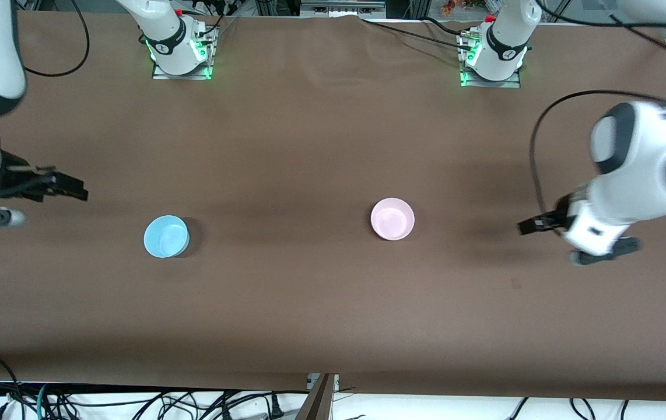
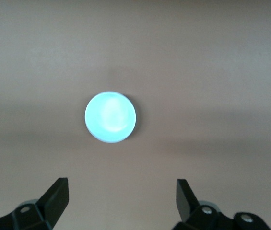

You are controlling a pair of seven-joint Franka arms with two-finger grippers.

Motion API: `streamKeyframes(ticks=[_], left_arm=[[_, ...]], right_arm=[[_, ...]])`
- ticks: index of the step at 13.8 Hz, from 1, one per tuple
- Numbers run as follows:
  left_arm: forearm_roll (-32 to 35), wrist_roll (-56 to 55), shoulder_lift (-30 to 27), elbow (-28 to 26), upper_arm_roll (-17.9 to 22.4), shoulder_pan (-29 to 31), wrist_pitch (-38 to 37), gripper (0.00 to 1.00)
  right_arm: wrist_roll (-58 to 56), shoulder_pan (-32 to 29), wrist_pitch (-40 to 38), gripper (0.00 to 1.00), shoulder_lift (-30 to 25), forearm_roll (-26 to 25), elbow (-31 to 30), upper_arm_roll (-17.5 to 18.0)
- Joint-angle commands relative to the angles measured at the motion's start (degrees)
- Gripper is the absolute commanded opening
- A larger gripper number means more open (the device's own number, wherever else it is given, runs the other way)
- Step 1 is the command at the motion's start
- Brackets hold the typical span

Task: Stack pink and blue bowls on white bowl
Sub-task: 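Release the pink bowl and withdraw the left gripper while the right gripper reaches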

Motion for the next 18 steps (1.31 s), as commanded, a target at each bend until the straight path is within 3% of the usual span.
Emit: streamKeyframes(ticks=[1,5,8,11,18], left_arm=[[1.6,3.6,-2.5,3.9,1.2,1.9,-6.1,1.00],[1.7,8.7,-7.4,4.0,2.7,5.4,-6.7,1.00],[1.2,14.7,-9.0,6.2,2.4,7.1,-13.0,1.00],[1.9,15.2,-9.3,7.0,0.0,7.1,-19.2,1.00],[3.7,19.4,-8.6,7.0,-0.9,6.6,-19.3,1.00]], right_arm=[[0.3,-0.2,6.8,0.99,6.6,0.6,0.9,0.1],[0.3,0.4,17.1,0.98,14.5,0.6,0.8,0.2],[0.3,0.4,20.7,0.98,18.2,0.6,0.6,0.1],[0.3,0.2,24.2,0.98,20.6,0.7,0.2,0.1],[0.3,0.7,29.8,0.97,22.2,0.6,-4.5,0.1]])
